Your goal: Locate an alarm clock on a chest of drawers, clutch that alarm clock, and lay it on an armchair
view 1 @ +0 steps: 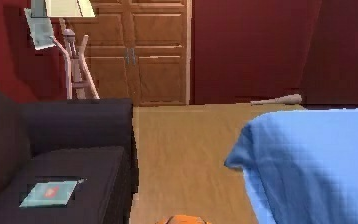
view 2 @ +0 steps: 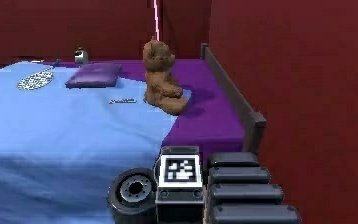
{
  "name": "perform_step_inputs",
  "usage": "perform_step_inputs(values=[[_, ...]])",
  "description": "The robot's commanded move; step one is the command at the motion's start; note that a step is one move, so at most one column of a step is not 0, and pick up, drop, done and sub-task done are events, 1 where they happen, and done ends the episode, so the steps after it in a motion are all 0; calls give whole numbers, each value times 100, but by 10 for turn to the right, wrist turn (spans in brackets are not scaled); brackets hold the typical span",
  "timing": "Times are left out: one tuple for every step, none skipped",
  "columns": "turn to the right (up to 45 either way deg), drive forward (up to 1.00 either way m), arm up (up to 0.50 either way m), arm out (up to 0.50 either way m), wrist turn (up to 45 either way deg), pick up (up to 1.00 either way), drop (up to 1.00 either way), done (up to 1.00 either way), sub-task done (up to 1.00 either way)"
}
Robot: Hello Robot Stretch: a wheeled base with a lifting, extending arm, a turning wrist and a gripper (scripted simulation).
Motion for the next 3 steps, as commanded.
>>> perform_step_inputs(values=[[0,100,0,0,0,0,0,0,0],[-30,0,0,0,0,0,0,0,0],[0,5,0,0,0,0,0,0,0]])
